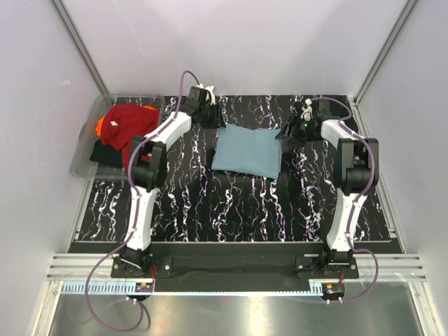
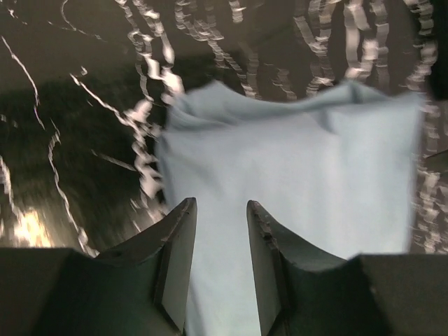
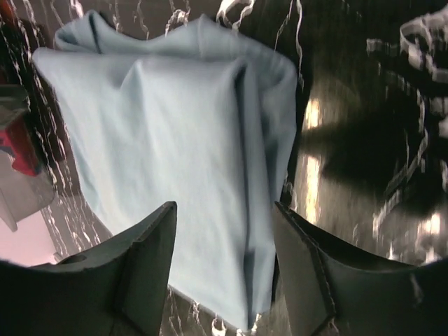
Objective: Fold and stack the t-shirts
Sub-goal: Fold the tshirt
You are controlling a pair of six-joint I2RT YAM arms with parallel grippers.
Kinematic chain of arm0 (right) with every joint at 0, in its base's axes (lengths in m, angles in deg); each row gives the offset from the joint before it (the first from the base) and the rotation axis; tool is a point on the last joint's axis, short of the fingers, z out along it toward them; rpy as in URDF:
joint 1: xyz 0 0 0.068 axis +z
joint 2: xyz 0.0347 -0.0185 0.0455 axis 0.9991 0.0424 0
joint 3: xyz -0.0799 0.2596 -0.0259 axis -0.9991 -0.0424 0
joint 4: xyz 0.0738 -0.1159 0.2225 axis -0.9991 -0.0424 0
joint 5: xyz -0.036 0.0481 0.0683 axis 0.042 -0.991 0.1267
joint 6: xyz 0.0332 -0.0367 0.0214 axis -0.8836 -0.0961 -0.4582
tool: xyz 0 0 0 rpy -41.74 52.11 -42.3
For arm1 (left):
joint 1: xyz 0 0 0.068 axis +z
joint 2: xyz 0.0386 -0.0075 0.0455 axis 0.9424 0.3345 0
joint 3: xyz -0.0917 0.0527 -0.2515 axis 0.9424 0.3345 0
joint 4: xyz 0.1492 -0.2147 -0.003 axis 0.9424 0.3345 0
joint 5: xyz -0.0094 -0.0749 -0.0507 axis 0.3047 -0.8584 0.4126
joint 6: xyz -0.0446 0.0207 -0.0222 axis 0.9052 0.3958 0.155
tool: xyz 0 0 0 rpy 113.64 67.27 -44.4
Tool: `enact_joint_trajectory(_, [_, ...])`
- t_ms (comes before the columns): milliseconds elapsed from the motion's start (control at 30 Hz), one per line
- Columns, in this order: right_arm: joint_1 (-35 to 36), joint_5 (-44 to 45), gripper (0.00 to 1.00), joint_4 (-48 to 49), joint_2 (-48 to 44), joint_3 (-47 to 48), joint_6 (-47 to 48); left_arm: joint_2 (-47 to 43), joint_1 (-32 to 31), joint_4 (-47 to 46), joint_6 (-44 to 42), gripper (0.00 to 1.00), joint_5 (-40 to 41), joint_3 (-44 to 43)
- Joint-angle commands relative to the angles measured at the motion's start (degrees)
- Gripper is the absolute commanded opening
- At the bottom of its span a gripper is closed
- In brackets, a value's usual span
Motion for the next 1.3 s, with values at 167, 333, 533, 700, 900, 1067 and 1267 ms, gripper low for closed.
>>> enact_joint_trajectory(167, [0.1, -4.2, 0.61, 0.3, 14.9, 15.9, 0.6, 12.9, 1.9, -0.1, -3.4, 0.4, -6.6, -13.7])
enact_joint_trajectory(333, [-2.5, -1.5, 0.26, 1.2, 18.1, 17.0, -2.0, 15.4, 2.8, -4.0, -0.9, 0.41, -7.6, -14.6])
enact_joint_trajectory(533, [-4.1, -4.9, 0.0, 6.4, 19.0, 15.8, -5.8, 16.5, 3.3, -7.0, 1.2, 0.4, -9.5, -14.4])
enact_joint_trajectory(700, [-4.1, -10.7, 0.0, 8.5, 22.6, 19.3, -8.1, 16.3, 3.8, -8.5, 1.6, 0.38, -9.6, -14.0])
enact_joint_trajectory(900, [-4.1, -16.8, 0.02, 11.6, 25.3, 21.8, -10.9, 15.1, 4.7, -9.2, 2.8, 0.32, -11.1, -13.1])
enact_joint_trajectory(1067, [-4.1, -18.5, 0.25, 11.3, 26.2, 23.9, -11.7, 6.6, 5.6, -8.0, 2.2, 0.38, -4.2, -6.6])
enact_joint_trajectory(1267, [-5.1, -18.0, 0.52, 10.8, 21.7, 21.4, -12.1, -0.9, 6.0, -4.7, 0.8, 0.41, -2.2, -3.2])
